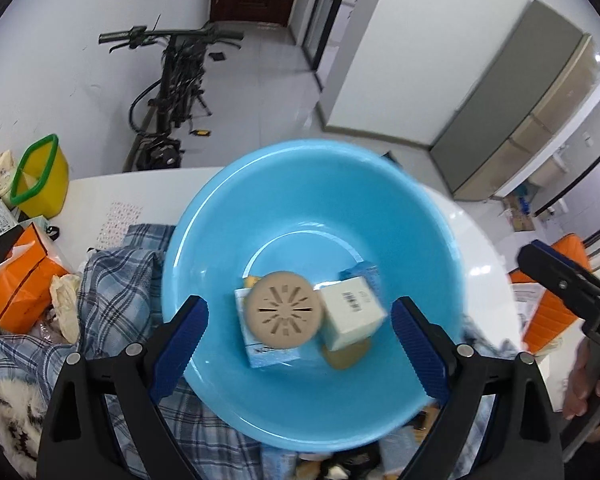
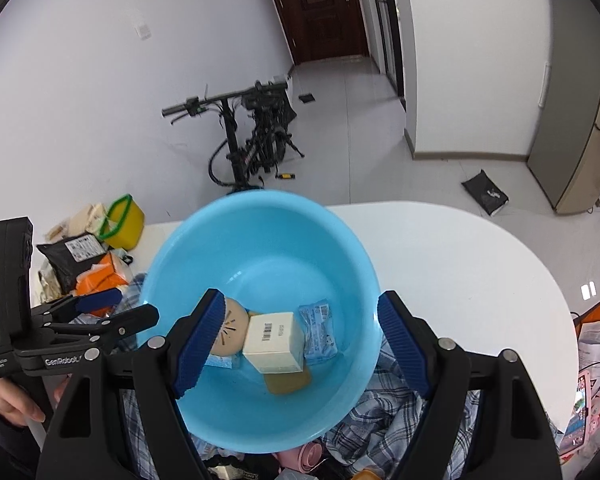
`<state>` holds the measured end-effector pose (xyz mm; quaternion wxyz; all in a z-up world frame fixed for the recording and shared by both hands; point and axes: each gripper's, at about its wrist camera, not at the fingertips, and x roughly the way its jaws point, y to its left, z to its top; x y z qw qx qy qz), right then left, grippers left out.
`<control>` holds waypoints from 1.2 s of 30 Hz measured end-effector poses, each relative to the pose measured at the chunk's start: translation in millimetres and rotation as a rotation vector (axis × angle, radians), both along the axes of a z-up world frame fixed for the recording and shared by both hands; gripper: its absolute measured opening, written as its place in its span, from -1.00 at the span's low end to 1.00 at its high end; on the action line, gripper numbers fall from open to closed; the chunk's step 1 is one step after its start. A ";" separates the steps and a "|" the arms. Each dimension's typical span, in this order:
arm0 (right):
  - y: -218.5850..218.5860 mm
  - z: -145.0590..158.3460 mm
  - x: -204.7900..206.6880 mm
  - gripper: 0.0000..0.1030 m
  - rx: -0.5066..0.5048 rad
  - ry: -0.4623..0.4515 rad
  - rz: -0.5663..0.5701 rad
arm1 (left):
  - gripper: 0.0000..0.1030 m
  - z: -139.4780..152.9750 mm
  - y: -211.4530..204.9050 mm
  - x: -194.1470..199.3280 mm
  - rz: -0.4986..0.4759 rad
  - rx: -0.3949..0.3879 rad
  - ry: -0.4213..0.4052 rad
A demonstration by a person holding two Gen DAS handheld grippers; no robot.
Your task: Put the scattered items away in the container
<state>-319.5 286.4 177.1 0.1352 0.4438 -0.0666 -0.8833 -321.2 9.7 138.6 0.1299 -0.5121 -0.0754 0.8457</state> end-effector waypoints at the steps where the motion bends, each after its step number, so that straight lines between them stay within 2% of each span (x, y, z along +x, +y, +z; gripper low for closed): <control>1: 1.9 6.4 3.7 0.51 -0.004 0.019 -0.004 | 0.84 6.8 0.9 3.2 -0.002 0.011 0.013; 4: 4.8 24.4 16.0 0.51 -0.001 0.074 -0.017 | 0.84 35.6 2.5 18.3 0.000 0.017 0.093; 9: 9.1 49.6 46.4 0.52 0.009 0.167 -0.007 | 0.84 74.6 7.6 52.6 0.000 -0.042 0.279; 13: 15.3 63.7 77.6 0.61 -0.010 0.232 -0.001 | 0.84 87.1 5.8 83.4 -0.006 -0.022 0.351; 17: 15.8 74.0 109.1 0.61 -0.022 0.269 -0.008 | 0.84 90.2 7.8 117.3 -0.020 -0.013 0.397; 21: 13.3 82.8 148.6 0.62 0.007 0.360 -0.006 | 0.84 92.8 20.0 158.2 -0.073 -0.060 0.490; 25: 9.2 78.3 185.7 0.78 0.023 0.420 0.040 | 0.84 92.1 23.3 196.7 -0.118 -0.071 0.561; 30: 7.7 68.4 218.8 0.78 0.051 0.454 0.075 | 0.84 90.0 25.9 225.6 -0.112 -0.116 0.626; 36: 6.8 63.4 249.9 0.78 0.068 0.529 0.079 | 0.84 78.9 10.3 246.1 -0.076 -0.091 0.642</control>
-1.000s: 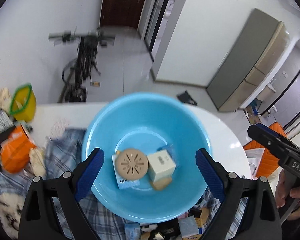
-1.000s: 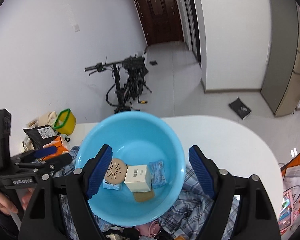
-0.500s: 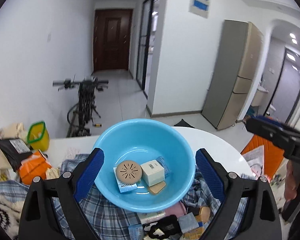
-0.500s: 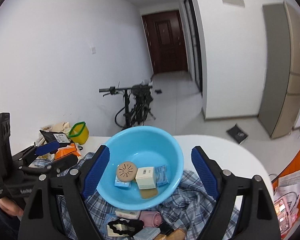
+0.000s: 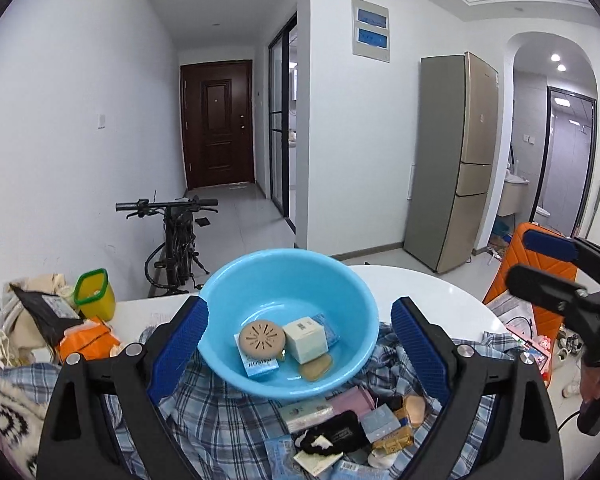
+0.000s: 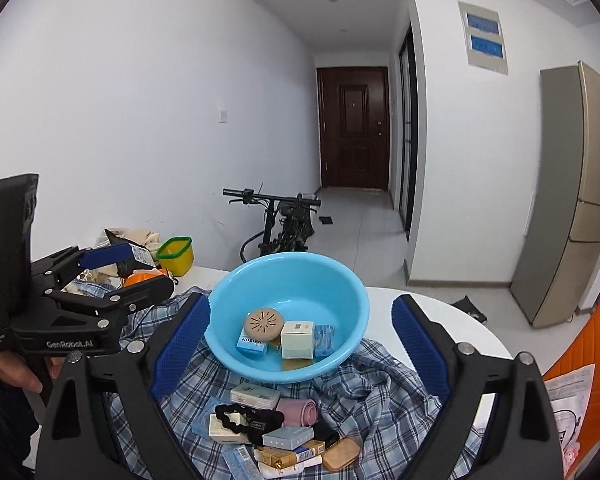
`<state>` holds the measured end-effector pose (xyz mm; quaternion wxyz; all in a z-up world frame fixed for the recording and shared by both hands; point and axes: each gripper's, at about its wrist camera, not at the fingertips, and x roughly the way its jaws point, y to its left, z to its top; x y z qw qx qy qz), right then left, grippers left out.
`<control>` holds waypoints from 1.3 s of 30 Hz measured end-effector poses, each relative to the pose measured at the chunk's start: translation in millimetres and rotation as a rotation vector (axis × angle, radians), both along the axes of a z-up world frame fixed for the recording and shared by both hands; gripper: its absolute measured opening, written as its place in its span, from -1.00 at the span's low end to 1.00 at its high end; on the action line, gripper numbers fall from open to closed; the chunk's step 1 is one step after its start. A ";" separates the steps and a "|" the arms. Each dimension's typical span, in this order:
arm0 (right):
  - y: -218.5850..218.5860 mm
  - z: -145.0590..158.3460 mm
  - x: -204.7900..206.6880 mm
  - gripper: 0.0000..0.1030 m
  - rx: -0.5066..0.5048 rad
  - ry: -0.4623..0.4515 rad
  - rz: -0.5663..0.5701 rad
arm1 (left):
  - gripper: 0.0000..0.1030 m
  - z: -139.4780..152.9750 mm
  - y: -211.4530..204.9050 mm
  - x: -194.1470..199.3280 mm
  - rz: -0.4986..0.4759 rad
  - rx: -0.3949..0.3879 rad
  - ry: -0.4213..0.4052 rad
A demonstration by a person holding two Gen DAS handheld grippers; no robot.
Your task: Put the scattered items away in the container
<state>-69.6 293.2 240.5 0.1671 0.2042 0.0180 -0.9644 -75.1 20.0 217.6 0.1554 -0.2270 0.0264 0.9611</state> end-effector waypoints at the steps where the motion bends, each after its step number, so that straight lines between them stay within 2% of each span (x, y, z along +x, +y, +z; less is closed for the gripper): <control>1: 1.1 -1.9 3.3 0.78 -0.002 0.006 0.001 | 0.84 -2.6 -1.8 2.5 0.009 -0.004 0.003; 6: 3.2 -17.1 17.3 0.78 -0.002 0.052 -0.014 | 0.84 -18.6 -11.7 18.1 0.041 -0.013 0.037; 10: 7.2 -29.5 28.5 0.78 -0.013 0.091 -0.045 | 0.84 -38.0 -18.4 26.6 0.028 0.010 0.000; 13: 11.6 -40.8 36.9 0.78 -0.040 0.108 -0.063 | 0.84 -50.1 -22.2 35.6 0.030 0.024 0.003; 22: 9.1 -86.3 60.7 0.78 -0.047 0.133 -0.091 | 0.84 -88.5 -19.4 68.1 0.033 0.009 0.071; 30: 5.9 -121.3 71.2 0.78 -0.074 0.145 -0.100 | 0.84 -116.6 -25.3 91.0 0.054 0.064 0.177; 33: 5.9 -135.2 70.5 0.78 -0.074 0.154 -0.117 | 0.84 -130.6 -23.9 93.1 0.067 0.059 0.205; 39: -0.5 -160.5 70.7 0.78 -0.075 0.203 -0.128 | 0.84 -160.4 -26.8 85.4 0.111 0.068 0.209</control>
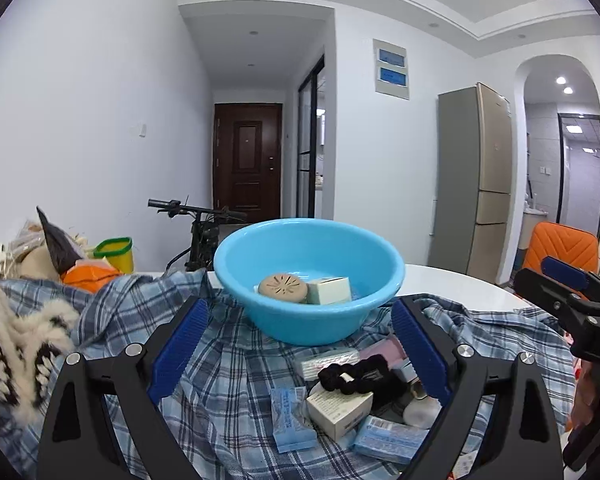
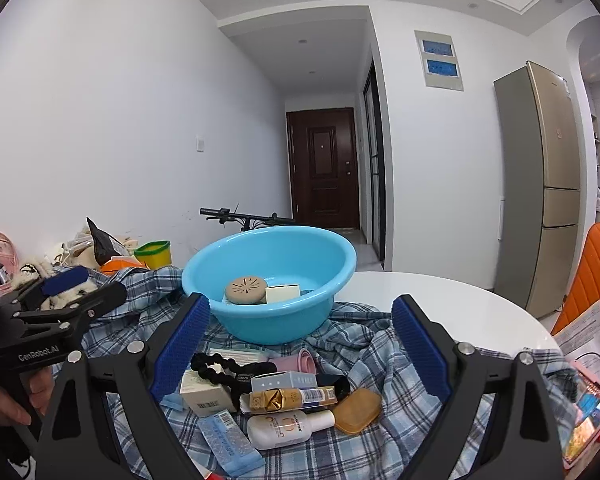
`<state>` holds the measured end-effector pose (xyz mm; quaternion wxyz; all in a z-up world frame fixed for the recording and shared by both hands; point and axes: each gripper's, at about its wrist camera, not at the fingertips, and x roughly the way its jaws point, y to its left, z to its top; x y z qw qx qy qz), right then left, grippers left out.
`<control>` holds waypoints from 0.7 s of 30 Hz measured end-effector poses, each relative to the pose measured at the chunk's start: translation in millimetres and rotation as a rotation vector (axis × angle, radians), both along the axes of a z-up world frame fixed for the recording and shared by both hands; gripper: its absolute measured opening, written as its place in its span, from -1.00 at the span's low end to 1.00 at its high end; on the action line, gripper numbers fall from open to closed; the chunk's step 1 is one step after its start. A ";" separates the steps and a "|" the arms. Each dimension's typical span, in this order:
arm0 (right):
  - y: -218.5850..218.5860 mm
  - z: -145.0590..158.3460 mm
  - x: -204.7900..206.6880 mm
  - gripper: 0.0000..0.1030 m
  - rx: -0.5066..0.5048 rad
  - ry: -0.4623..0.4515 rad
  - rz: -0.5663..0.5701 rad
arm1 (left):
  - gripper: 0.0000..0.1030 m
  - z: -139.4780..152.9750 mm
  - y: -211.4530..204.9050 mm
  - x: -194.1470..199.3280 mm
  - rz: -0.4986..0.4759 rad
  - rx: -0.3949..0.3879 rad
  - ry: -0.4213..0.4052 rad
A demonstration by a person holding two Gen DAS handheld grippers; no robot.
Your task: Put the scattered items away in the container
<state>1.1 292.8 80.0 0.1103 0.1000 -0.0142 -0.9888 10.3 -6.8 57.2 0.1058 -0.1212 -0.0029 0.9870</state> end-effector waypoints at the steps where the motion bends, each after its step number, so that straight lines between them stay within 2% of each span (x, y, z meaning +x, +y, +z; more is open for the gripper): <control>1: -1.1 -3.8 0.2 0.78 0.001 0.009 -0.003 | 0.84 -4.6 0.0 -0.8 0.004 0.000 0.005; 5: -4.9 -15.5 -1.6 0.78 0.018 0.029 -0.013 | 0.84 -21.7 3.8 -8.8 0.012 -0.024 -0.007; 9: -8.0 -26.5 -3.1 0.78 0.025 0.050 -0.027 | 0.84 -37.2 2.1 -13.1 0.014 0.023 -0.005; 12: -9.0 -34.5 -3.6 0.78 0.028 0.067 -0.031 | 0.84 -45.4 2.6 -9.9 0.012 0.044 0.030; 16: -8.7 -43.3 -5.4 0.78 0.022 0.073 -0.030 | 0.84 -49.1 7.7 -8.4 0.014 0.000 0.046; 21: -11.9 -48.1 -6.9 0.78 0.036 0.083 -0.025 | 0.84 -51.9 6.9 -8.8 0.018 0.018 0.050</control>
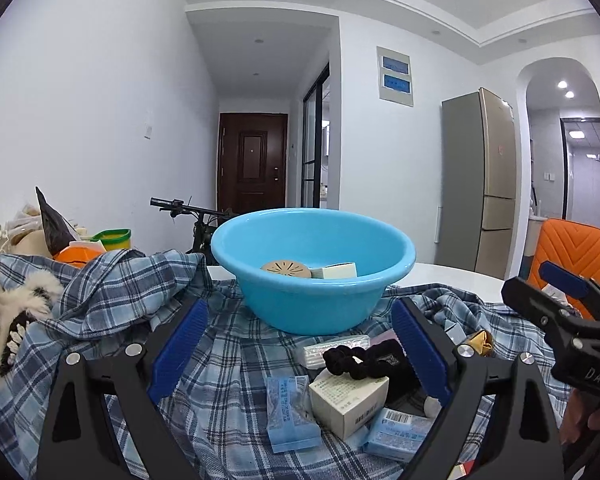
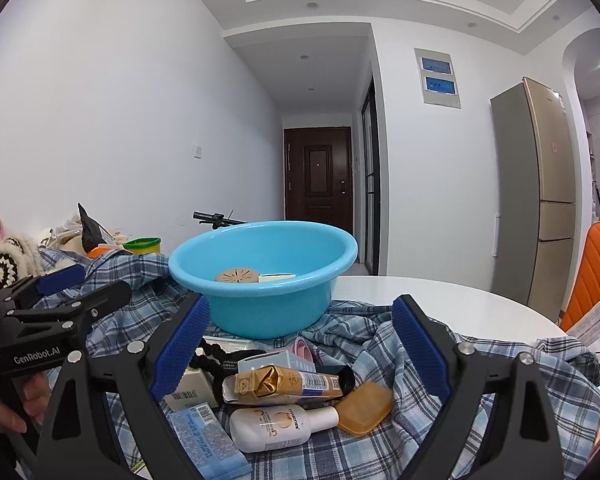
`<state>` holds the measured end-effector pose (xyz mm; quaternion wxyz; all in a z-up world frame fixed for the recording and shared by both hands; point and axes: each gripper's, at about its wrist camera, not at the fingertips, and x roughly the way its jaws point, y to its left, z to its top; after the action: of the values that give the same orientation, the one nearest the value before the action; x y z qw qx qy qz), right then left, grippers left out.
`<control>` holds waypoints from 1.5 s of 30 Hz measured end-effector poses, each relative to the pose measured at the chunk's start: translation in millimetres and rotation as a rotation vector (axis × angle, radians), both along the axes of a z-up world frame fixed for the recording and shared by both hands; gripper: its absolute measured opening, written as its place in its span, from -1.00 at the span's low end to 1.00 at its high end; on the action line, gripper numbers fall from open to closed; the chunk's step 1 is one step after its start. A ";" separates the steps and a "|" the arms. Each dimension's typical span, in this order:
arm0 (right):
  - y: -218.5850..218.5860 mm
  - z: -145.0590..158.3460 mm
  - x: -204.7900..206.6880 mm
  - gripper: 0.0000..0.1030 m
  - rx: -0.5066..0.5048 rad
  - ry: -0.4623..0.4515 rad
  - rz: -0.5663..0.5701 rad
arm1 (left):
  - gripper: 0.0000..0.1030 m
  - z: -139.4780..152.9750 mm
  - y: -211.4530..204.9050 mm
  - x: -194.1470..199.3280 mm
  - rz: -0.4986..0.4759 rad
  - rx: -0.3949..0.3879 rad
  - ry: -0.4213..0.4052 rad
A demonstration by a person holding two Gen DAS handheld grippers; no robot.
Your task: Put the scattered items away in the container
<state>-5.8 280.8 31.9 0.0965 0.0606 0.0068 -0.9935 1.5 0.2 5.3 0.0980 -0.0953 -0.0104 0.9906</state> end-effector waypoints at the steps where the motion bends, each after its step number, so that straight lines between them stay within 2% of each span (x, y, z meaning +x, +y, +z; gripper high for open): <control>1: -0.7 -0.7 -0.3 0.78 0.004 0.002 0.002 | 0.84 -0.7 -0.5 -0.4 0.003 0.002 0.000; 10: -5.2 -3.3 -8.0 0.78 0.032 -0.033 0.006 | 0.84 -5.0 -2.3 -7.2 0.004 0.015 -0.028; 19: -3.8 -11.3 -33.6 0.78 0.037 -0.169 -0.032 | 0.96 -10.1 0.7 -15.3 0.036 -0.008 -0.074; 26: -3.3 -13.0 -33.5 0.80 0.041 -0.180 -0.060 | 1.00 -12.1 7.8 -19.4 0.039 -0.047 -0.097; 28: -2.4 -13.1 -33.5 0.94 0.038 -0.179 -0.066 | 1.00 -12.4 6.9 -20.1 0.054 -0.044 -0.102; 40: -2.2 -13.5 -34.4 0.99 0.033 -0.184 -0.074 | 1.00 -10.7 3.3 -17.6 0.075 -0.038 -0.099; 45: -0.2 -14.2 -34.5 0.99 0.027 -0.188 -0.118 | 1.00 -10.7 3.4 -17.6 0.079 -0.038 -0.098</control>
<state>-40.3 280.6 17.7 0.0372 0.1551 0.0074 -0.9872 -16.1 3.6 -5.5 0.0565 -0.1452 0.0000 0.9878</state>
